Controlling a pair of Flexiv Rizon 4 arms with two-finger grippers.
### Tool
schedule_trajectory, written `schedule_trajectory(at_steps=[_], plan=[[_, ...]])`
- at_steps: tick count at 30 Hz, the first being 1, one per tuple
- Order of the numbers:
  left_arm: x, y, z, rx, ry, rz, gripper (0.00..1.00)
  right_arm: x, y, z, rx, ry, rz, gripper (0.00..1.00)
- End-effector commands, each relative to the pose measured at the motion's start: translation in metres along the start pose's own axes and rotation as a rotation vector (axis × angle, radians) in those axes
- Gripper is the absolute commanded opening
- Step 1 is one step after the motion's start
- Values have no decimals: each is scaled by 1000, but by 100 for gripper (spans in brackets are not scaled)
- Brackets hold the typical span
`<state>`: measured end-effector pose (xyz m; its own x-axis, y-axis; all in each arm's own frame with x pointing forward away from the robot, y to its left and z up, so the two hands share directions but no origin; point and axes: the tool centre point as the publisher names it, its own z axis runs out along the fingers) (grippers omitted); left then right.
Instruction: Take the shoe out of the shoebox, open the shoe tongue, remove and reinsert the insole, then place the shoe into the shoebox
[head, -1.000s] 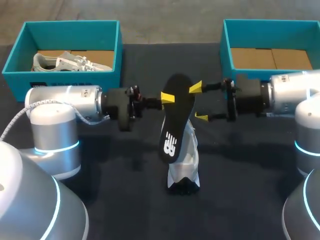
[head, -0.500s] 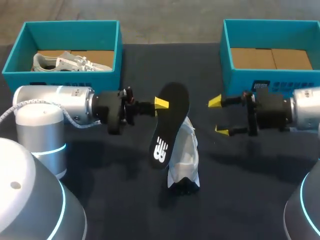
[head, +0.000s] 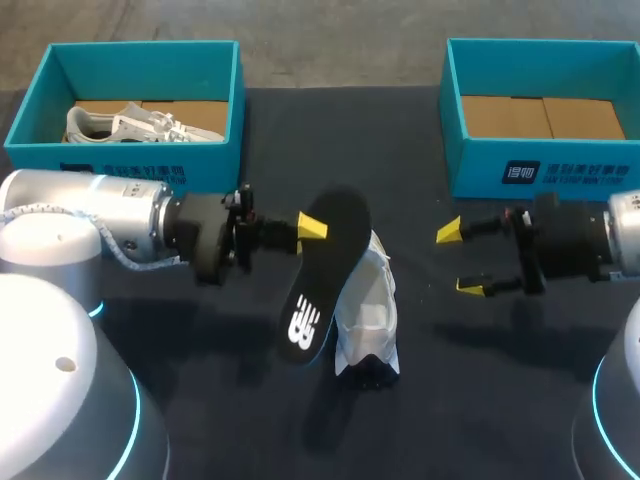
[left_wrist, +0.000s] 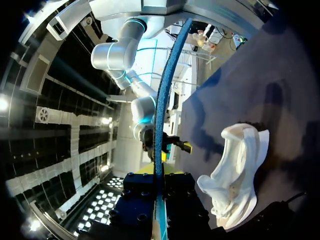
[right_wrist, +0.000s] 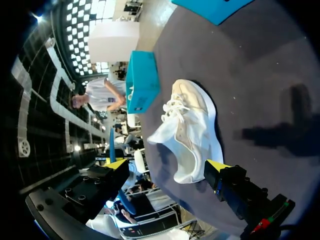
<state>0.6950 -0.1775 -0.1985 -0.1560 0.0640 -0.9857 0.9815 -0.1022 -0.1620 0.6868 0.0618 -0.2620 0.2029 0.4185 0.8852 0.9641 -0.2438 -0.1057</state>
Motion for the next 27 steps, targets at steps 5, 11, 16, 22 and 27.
schedule_trajectory(at_steps=[5, 11, 16, 22, 27], plan=[[10, -34, -10, 1, 34, -44, 0, -12, -17, -14, -6, -46, 13, 100], [18, -47, -13, -10, 61, -115, 0, -20, -30, -15, -12, -51, 22, 100], [16, -61, -12, -9, 60, -191, 0, -27, -40, -14, -9, -60, 37, 100], [14, -63, -11, 38, 67, -187, 0, -27, -40, -14, -9, -60, 37, 100], [14, -63, -11, 38, 67, -187, 0, -27, -40, -14, -9, -60, 37, 100]])
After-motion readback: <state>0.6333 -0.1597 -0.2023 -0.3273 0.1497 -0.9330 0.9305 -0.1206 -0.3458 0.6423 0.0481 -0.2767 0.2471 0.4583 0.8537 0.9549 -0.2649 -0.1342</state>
